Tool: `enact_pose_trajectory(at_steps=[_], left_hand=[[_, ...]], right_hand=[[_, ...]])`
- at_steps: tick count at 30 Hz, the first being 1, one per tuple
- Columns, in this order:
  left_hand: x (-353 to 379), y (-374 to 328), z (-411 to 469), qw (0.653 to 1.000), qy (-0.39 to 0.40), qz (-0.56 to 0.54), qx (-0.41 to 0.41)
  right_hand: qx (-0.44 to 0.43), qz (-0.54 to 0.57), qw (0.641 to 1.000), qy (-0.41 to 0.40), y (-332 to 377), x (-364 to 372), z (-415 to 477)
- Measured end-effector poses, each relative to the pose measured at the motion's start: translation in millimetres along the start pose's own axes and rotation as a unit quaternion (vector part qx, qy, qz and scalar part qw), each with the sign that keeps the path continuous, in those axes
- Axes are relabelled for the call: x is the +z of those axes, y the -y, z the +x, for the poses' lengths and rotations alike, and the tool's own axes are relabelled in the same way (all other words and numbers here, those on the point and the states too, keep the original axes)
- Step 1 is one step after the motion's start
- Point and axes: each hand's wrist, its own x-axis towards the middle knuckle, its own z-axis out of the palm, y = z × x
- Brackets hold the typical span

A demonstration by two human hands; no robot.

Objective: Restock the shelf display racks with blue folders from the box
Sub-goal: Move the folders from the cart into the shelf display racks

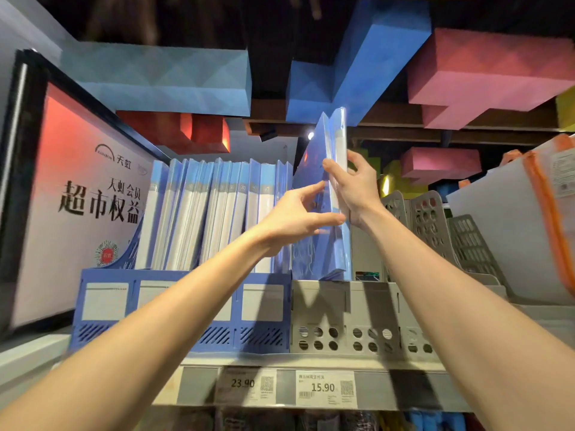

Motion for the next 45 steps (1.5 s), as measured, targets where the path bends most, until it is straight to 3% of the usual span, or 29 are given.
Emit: enact_pose_trajectory(at_steps=[6, 10, 18, 29, 38, 45], left_hand=[[0.0, 7.7, -6.0, 0.997, -0.003, -0.054, -0.056], [1.2, 6.5, -10.9, 0.998, 0.001, -0.056, -0.028], [-7.5, 26.2, -7.8, 1.000, 0.002, -0.005, 0.021], [3.4, 24.7, 3.4, 0.995, -0.033, 0.093, -0.015], [14.0, 21.1, -8.3, 0.979, 0.003, 0.200, -0.042], [19.5, 34.8, -24.1, 0.964, 0.003, 0.265, 0.033]], right_hand=[[0.127, -0.070, 0.978, 0.147, 5.4, -18.8, -20.1], [0.152, -0.099, 0.965, 0.192, 3.1, -30.4, -34.9], [0.085, -0.029, 0.986, 0.143, -0.1, -15.8, -38.9], [0.073, -0.025, 0.992, 0.103, -22.4, -7.1, -50.0], [0.099, -0.028, 0.985, 0.138, -35.4, -15.0, -73.2], [0.138, -0.031, 0.974, 0.178, -35.7, -28.1, -88.3]])
